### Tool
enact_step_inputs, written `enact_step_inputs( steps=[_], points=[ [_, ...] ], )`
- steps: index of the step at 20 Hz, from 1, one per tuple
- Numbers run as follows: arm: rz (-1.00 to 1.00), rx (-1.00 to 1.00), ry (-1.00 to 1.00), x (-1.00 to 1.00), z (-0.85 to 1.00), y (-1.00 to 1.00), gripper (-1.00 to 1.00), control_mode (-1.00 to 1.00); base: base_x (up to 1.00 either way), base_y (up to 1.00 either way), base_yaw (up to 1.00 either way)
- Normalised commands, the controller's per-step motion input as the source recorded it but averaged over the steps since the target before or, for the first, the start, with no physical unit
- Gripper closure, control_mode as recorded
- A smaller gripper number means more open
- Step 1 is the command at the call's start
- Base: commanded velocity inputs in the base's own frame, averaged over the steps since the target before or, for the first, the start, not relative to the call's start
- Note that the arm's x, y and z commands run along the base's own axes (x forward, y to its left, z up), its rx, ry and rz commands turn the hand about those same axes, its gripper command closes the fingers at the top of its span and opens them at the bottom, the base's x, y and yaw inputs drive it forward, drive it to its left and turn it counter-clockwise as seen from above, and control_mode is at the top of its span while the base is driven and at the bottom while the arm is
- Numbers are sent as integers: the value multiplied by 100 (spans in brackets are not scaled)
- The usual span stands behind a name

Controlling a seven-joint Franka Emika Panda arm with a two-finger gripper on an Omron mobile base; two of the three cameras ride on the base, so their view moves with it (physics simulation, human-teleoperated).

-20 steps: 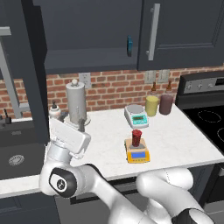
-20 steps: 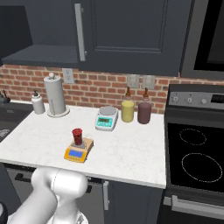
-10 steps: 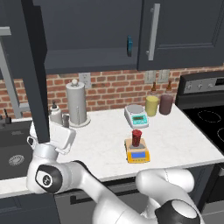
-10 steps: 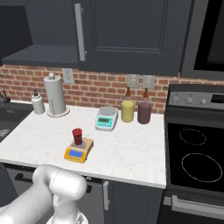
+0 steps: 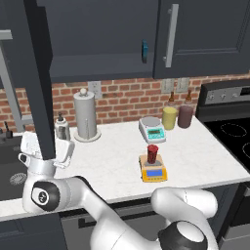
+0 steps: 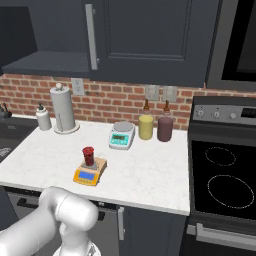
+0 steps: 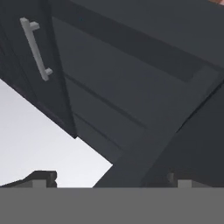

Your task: Pick the yogurt and place it on the digital scale for weighing, and close the cabinet.

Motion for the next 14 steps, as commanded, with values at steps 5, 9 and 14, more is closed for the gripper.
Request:
enact_step_inputs(
  steps=[5,9,14],
  points=[
    [14,0,0,7,-2,25,-100,-100,0,0,0],
    [11,0,-6,0,0,18,-100,-100,0,0,0],
    [9,0,-10,-4,1,17,-100,-100,0,0,0]
  ],
)
